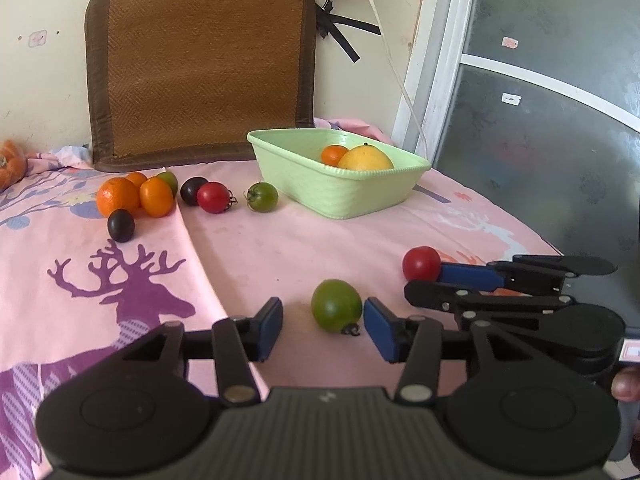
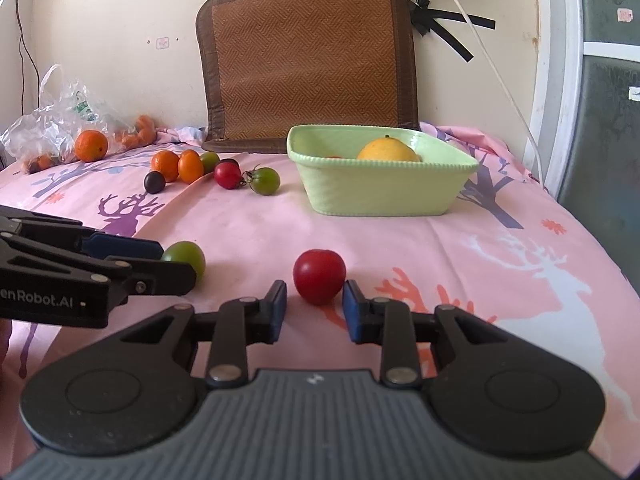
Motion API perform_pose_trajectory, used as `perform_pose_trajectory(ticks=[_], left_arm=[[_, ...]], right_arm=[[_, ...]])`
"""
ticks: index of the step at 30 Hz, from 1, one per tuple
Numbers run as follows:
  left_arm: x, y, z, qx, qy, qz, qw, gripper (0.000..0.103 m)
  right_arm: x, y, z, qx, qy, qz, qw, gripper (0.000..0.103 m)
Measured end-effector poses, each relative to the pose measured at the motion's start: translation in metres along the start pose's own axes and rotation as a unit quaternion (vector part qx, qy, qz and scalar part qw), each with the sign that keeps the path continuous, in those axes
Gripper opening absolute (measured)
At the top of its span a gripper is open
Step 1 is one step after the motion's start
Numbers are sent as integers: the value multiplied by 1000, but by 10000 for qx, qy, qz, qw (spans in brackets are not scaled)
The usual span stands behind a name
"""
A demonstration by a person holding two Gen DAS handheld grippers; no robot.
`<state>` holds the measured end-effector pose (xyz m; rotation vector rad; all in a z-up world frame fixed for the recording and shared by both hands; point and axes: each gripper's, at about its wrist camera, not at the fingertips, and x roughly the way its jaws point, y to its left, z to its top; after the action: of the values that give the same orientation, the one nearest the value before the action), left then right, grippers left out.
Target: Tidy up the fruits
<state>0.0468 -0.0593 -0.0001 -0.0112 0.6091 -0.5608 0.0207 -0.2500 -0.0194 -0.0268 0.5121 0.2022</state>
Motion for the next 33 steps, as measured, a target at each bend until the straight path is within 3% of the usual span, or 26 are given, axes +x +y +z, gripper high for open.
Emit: perform_pose_trajectory(ticks=[4, 6, 14, 16, 18, 20, 21, 25, 33], left_arm=[[0, 0, 0, 24, 1, -20, 10000, 48], [-1, -2, -1, 49, 3, -28, 10000, 50], [4, -2, 3, 77, 94, -92, 9999, 50], [7, -6, 4, 171, 116, -53, 9998, 47], [8, -10, 3, 276, 137, -27, 9995, 35], [8, -12, 2, 346, 139, -26, 9993, 29], [8, -13, 1, 353, 140, -51, 9993, 29], [8, -8, 7, 170, 195, -234, 9994, 28], [19, -2, 69, 69, -173, -431, 9989, 29]], right_arm=[[0, 0, 0, 6, 2, 2, 10000, 35], [0, 0, 0, 16, -12, 4, 10000, 42], [0, -6, 2, 201, -16, 37, 9998, 43], [1, -7, 3, 261, -1, 40, 9997, 43], [2, -9, 4, 313, -7, 54, 9995, 42], [5, -11, 6, 349, 6, 70, 9994, 42], [7, -12, 7, 348, 46, 73, 9994, 32], [8, -15, 8, 404, 40, 152, 9991, 30], [7, -36, 39, 618, -783, 71, 9950, 31]])
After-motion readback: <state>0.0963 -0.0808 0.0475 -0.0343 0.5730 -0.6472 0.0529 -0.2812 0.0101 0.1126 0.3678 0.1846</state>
